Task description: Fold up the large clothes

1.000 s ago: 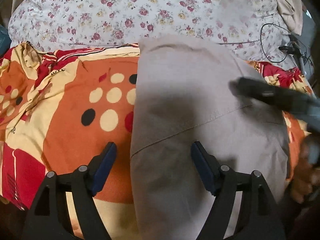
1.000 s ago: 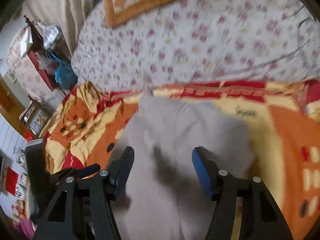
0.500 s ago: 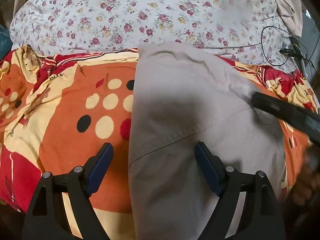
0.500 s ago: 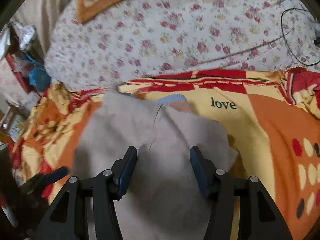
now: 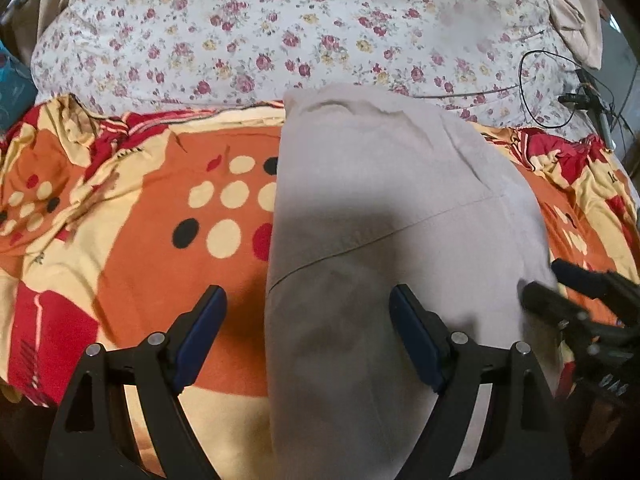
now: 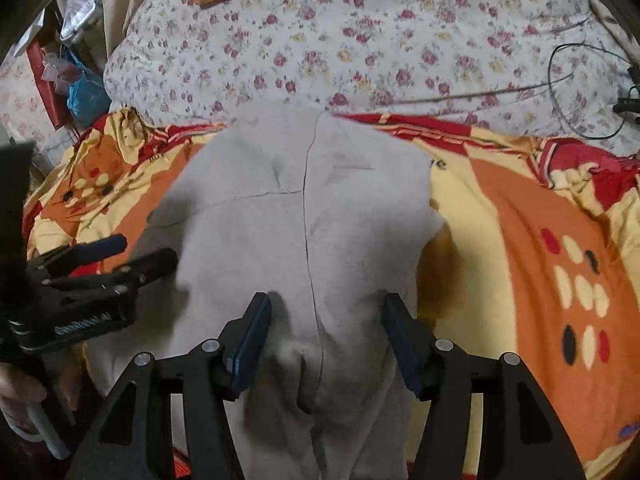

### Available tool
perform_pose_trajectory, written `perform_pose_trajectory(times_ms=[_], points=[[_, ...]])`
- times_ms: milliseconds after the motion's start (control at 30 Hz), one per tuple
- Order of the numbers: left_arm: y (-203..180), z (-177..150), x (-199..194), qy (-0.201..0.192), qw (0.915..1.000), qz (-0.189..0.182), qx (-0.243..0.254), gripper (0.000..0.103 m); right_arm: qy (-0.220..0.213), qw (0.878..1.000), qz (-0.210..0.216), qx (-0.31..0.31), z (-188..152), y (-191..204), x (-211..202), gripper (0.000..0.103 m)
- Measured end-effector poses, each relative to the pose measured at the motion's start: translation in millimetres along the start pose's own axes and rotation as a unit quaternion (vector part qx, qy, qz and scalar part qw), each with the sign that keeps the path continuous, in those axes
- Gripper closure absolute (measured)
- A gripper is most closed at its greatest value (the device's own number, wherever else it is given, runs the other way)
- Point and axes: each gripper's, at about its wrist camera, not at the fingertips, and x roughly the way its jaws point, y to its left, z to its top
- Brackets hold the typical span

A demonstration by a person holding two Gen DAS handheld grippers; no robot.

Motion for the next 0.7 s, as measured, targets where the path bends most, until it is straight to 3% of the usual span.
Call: perform_pose_trajectory(times_ms=[300,700], points=[[8,-9,-21,-0.024,0.9996,0.002,-0.016,0.019,-0.004,0.999,0.006,0.043,-8,-4,-17,0.033],[3,-13,-36,-0.047,0.9988,0.003,-0.013,0.019,-0.011,0.999,0.001,0.048,-12,1,-25,0.026]])
